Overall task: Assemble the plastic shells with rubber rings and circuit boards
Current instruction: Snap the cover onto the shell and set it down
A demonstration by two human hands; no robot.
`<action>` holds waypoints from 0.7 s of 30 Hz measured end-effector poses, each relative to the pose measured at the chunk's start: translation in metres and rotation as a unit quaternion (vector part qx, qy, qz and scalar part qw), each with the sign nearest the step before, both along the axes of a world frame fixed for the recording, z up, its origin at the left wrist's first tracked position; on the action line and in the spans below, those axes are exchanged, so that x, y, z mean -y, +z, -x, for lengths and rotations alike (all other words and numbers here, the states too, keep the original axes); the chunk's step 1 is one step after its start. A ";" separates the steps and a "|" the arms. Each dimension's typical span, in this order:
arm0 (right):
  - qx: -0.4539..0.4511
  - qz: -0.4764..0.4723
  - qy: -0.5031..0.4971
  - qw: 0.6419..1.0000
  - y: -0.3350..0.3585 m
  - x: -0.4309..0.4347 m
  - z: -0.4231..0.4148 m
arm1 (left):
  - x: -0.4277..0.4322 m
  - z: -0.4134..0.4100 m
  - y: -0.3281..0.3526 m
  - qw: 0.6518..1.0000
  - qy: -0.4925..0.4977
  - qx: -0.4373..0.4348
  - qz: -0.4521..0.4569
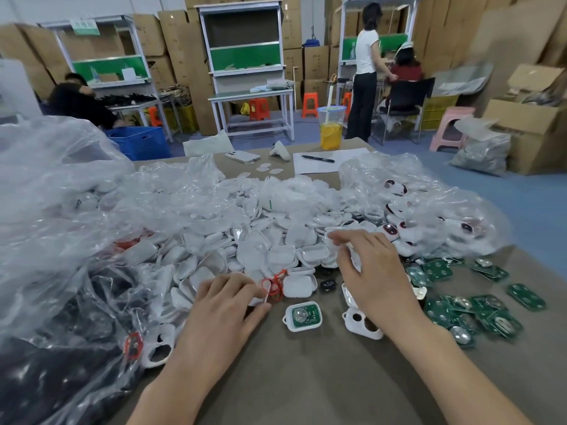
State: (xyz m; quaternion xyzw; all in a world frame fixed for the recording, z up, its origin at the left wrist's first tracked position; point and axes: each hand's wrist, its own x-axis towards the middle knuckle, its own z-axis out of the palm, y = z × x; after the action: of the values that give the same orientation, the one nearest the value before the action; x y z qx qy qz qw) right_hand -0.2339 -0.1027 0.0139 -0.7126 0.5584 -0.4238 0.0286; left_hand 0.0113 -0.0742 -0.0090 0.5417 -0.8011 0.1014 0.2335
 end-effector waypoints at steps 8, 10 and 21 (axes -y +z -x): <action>0.222 -0.114 0.185 0.951 0.026 0.027 -0.020 | 0.017 0.010 0.031 0.892 0.014 -0.449 -0.050; 0.289 -0.171 0.238 0.912 0.028 0.033 -0.027 | 0.032 0.017 0.040 0.858 -0.010 -0.507 -0.081; 0.432 -0.234 0.220 0.843 0.015 0.044 -0.032 | 0.041 0.030 0.036 0.781 -0.088 -0.591 -0.180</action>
State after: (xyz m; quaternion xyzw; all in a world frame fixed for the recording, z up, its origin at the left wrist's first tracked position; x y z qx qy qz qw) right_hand -0.2014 -0.1462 0.0292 -0.5335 0.4008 -0.5282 0.5251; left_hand -0.0184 -0.1152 0.0272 0.4543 -0.5538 -0.4064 0.5673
